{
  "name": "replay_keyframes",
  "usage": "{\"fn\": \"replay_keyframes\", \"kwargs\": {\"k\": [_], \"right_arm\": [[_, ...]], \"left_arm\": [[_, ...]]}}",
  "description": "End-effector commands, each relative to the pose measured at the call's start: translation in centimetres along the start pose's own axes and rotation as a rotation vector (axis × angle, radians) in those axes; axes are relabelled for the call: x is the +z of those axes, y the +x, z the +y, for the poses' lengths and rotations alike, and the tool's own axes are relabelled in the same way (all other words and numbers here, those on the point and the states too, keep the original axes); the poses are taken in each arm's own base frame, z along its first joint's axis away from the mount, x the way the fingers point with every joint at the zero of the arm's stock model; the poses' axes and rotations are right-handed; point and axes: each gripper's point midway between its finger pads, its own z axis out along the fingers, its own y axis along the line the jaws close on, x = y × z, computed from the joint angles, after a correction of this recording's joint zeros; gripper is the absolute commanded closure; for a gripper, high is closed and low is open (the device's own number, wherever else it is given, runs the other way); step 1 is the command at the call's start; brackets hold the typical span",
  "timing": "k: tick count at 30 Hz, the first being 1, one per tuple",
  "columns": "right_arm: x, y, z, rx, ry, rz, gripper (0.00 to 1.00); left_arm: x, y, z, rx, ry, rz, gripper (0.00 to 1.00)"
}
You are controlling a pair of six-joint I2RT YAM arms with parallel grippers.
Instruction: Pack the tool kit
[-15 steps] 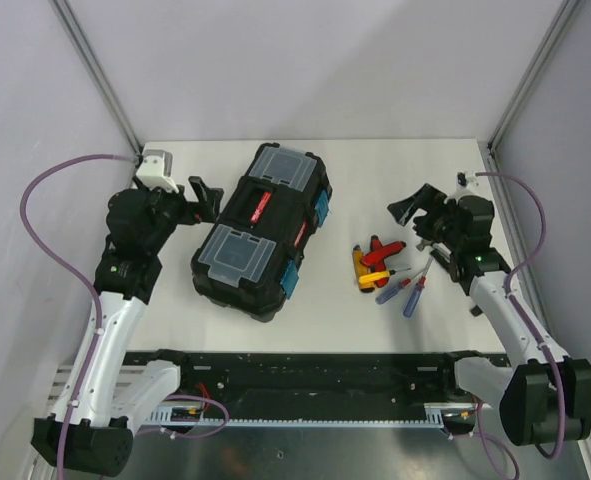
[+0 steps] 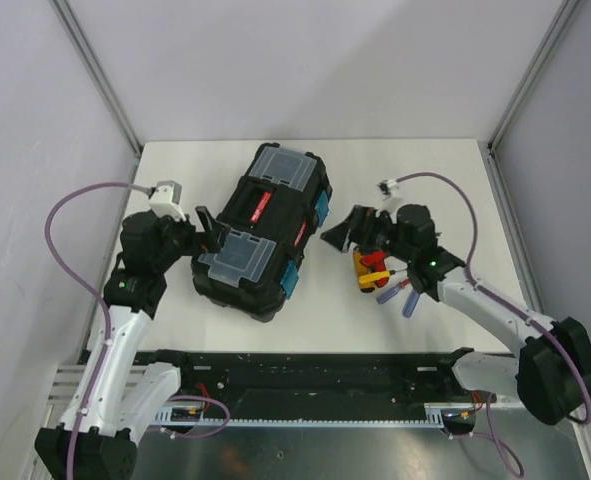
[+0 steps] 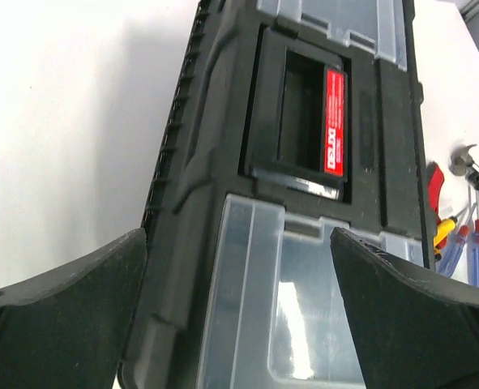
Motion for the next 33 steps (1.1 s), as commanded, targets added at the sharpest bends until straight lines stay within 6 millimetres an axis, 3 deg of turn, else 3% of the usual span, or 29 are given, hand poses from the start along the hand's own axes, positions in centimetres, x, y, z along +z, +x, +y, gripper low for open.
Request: {"fn": "replay_keyframes", "kwargs": {"k": [1, 7, 13, 23, 29, 33], "right_arm": [[1.9, -0.2, 5.9, -0.036, -0.198, -0.032, 0.01], [4.0, 2.3, 9.1, -0.035, -0.324, -0.003, 0.01], [5.0, 2.6, 9.8, -0.019, -0.369, -0.016, 0.01], [8.0, 3.3, 8.4, 0.032, -0.357, -0.022, 0.06], [9.6, 2.5, 7.7, 0.053, -0.347, -0.039, 0.09], [11.2, 1.1, 6.1, 0.066, -0.323, -0.067, 0.10]], "left_arm": [[-1.4, 0.6, -0.2, -0.014, 0.007, -0.013, 0.00], [-0.7, 4.3, -0.7, -0.080, 0.063, 0.095, 0.01], [-0.5, 6.5, 0.4, -0.149, 0.005, 0.138, 0.01], [-0.4, 8.9, -1.7, -0.293, 0.110, 0.219, 0.01], [-0.1, 9.1, -2.8, -0.383, 0.164, 0.220, 0.01], [0.1, 8.7, -3.5, -0.404, 0.194, 0.214, 0.01]]}}
